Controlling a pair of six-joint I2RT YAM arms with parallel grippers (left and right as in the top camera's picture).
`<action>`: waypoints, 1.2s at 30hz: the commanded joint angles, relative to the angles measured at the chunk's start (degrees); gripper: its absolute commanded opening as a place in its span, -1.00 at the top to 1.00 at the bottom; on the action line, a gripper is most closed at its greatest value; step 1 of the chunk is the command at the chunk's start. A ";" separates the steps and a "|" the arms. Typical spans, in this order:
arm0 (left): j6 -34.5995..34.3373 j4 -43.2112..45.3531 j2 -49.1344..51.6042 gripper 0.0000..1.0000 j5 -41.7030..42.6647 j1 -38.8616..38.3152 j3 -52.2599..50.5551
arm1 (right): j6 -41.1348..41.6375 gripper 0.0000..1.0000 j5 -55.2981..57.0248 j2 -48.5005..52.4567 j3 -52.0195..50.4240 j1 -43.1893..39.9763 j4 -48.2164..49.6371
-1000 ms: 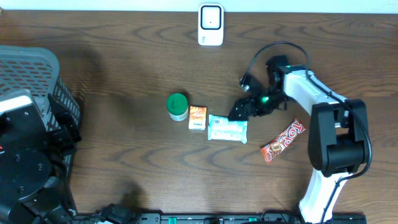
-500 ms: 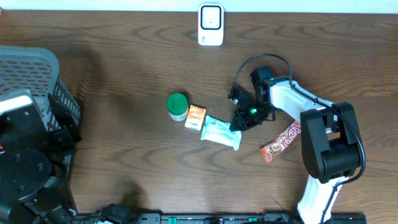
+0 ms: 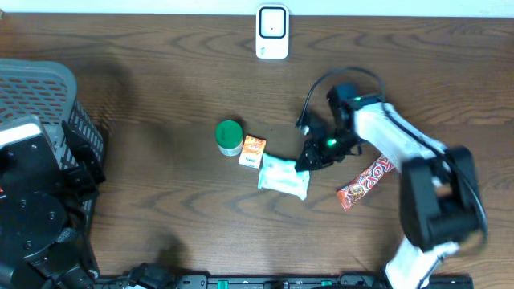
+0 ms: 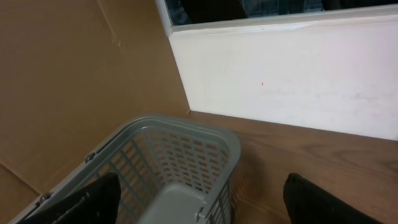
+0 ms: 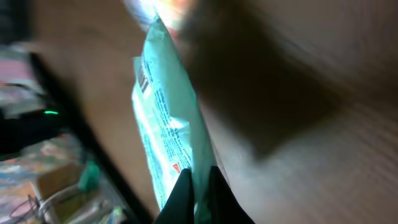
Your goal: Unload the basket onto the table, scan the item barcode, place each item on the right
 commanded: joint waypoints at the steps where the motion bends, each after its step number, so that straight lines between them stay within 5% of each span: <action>1: -0.28 0.04 0.17 -0.68 -0.52 0.20 -0.22 | 0.74 0.97 -11.02 -10.12 1.49 -1.60 -0.57; 11: -0.28 0.04 0.17 -0.68 -0.52 0.20 -0.22 | 1.92 0.97 -29.79 -17.55 1.49 -2.69 -1.73; 18: -0.28 0.04 0.17 -0.68 -0.52 0.20 -0.22 | 2.60 0.97 -31.15 -17.97 1.49 -2.97 -3.85; 21: -0.28 0.04 0.17 -0.67 -0.52 0.20 -0.22 | 2.73 0.97 -25.55 -17.97 1.49 -2.95 -2.47; 25: -0.28 0.04 0.17 -0.68 -0.52 0.20 -0.22 | 14.93 0.97 2.38 -17.97 1.49 -2.82 10.58; 36: -0.28 0.04 0.17 -0.68 -0.52 0.20 -0.22 | 19.39 0.98 25.81 -15.04 4.17 -2.40 36.89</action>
